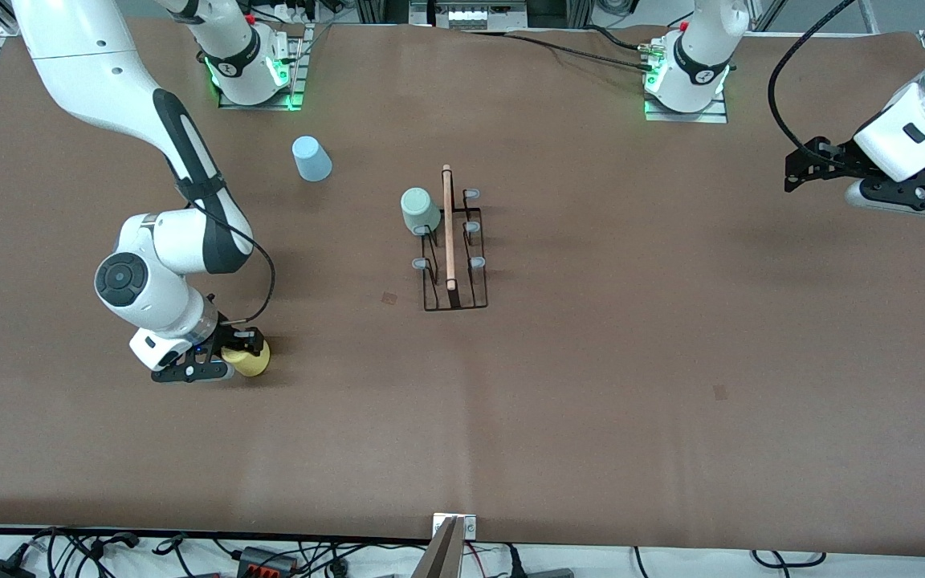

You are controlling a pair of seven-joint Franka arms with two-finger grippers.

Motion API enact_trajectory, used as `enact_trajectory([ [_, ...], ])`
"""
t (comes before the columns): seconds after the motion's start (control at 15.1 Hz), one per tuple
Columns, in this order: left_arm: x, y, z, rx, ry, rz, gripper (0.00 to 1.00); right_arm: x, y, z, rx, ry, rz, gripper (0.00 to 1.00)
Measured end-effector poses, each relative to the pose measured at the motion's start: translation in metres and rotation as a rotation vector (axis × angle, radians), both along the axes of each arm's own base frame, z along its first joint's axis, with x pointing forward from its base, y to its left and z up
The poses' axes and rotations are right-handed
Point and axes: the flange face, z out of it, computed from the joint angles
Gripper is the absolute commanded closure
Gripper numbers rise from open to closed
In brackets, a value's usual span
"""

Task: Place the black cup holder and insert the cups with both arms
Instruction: 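Move the right gripper to the yellow cup and grasp it, then carry the yellow cup to the holder and lower it onto a peg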

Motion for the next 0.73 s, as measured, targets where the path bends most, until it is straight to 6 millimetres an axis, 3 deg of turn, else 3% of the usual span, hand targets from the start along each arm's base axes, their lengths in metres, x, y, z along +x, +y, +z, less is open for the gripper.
enact_trajectory([
  [0.2, -0.001, 0.0, 0.001, 0.0, -0.002, 0.003, 0.0, -0.006, 0.027, 0.064, 0.005, 0.042, -0.025, 0.8],
  [0.33, -0.001, 0.001, 0.003, 0.001, -0.004, 0.012, 0.0, -0.022, 0.063, 0.115, 0.018, 0.048, -0.111, 0.8],
  [0.53, -0.002, 0.001, 0.003, 0.003, -0.003, 0.032, 0.0, -0.058, 0.149, 0.16, 0.054, 0.031, -0.289, 0.8],
  [0.73, -0.002, 0.001, 0.003, 0.004, 0.001, 0.043, 0.0, -0.102, 0.245, 0.17, 0.086, 0.032, -0.444, 0.8],
])
